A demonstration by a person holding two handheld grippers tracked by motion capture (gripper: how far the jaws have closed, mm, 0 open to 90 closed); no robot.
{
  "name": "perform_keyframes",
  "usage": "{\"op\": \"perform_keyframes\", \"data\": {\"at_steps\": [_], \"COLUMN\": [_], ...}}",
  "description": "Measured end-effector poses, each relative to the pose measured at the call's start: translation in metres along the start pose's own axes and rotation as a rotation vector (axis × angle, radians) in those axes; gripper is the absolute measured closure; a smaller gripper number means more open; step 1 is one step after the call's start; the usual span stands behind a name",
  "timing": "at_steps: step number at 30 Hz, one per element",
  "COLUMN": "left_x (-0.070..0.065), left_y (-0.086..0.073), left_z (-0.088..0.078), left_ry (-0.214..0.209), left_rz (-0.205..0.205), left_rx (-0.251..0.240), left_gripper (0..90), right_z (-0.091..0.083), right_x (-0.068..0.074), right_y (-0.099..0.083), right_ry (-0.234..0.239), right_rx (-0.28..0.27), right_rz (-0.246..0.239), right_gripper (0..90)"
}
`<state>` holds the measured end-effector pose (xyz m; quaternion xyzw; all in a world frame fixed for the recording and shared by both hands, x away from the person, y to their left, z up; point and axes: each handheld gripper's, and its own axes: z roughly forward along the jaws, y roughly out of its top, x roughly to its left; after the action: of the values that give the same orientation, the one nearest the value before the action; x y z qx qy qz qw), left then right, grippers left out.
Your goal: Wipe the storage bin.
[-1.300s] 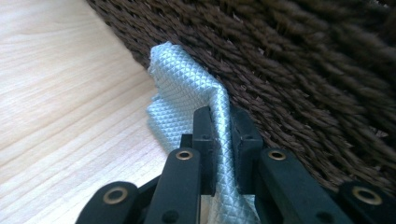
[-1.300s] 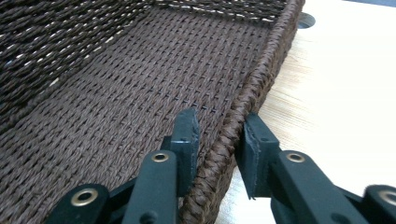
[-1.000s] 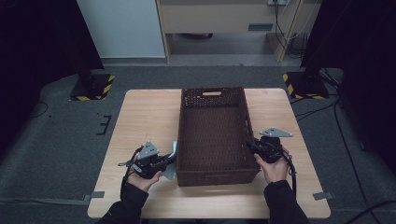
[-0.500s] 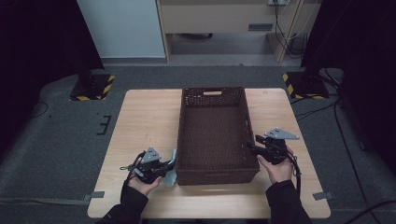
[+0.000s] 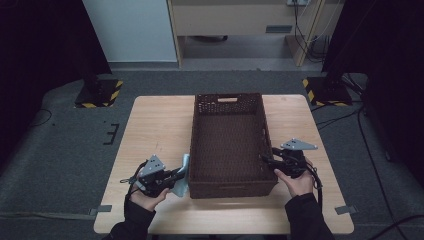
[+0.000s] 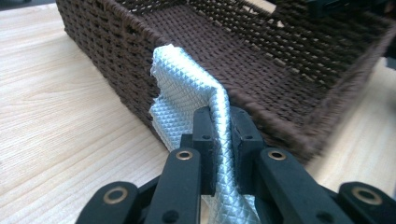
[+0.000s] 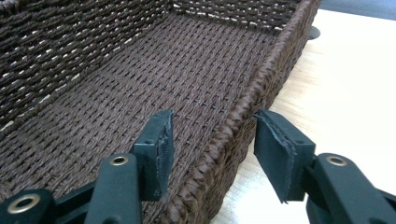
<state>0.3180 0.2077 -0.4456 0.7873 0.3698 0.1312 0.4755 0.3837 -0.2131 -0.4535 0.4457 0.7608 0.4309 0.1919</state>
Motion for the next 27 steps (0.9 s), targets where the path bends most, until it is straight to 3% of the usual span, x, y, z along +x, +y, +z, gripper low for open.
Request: {"op": "perform_keyframes", "data": {"at_steps": [3, 7, 8, 9, 10, 11, 14, 17, 21, 27], "left_x": [-0.002, 0.0, 0.0, 0.001, 0.001, 0.0, -0.002, -0.004, -0.005, -0.008], "left_y": [-0.005, -0.022, -0.022, -0.029, -0.031, -0.032, -0.033, -0.032, -0.022, -0.002], "left_z": [-0.002, 0.014, 0.014, 0.024, 0.028, 0.032, 0.037, 0.035, 0.022, 0.001], "left_ry": [0.0, 0.007, 0.007, 0.009, 0.012, 0.014, 0.021, 0.017, 0.02, 0.023], "left_rz": [0.008, -0.005, -0.005, 0.0, 0.007, 0.012, 0.019, 0.022, 0.021, 0.034], "left_rx": [0.013, 0.096, 0.096, 0.151, 0.169, 0.182, 0.201, 0.191, 0.135, 0.054], "left_gripper": [81.9, 81.9, 81.9, 81.9, 82.0, 81.9, 82.0, 81.9, 81.9, 81.9], "right_z": [0.002, 0.005, 0.005, 0.005, 0.005, 0.006, 0.006, 0.006, 0.008, 0.009], "right_x": [0.001, 0.0, 0.0, 0.002, 0.004, 0.004, 0.003, 0.004, 0.007, 0.006], "right_y": [0.0, -0.001, -0.001, 0.0, 0.001, 0.002, 0.002, 0.002, 0.003, 0.003], "right_ry": [0.001, -0.004, -0.004, -0.025, -0.05, -0.073, -0.074, -0.082, -0.103, -0.096], "right_rx": [0.008, 0.022, 0.022, 0.029, 0.032, 0.038, 0.033, 0.026, 0.022, 0.014], "right_rz": [-0.007, 0.006, 0.006, 0.021, 0.026, 0.018, 0.055, 0.054, 0.073, 0.052], "right_gripper": [50.3, 60.9, 60.9, 67.9, 70.2, 71.7, 72.7, 73.1, 73.1, 66.9]}}
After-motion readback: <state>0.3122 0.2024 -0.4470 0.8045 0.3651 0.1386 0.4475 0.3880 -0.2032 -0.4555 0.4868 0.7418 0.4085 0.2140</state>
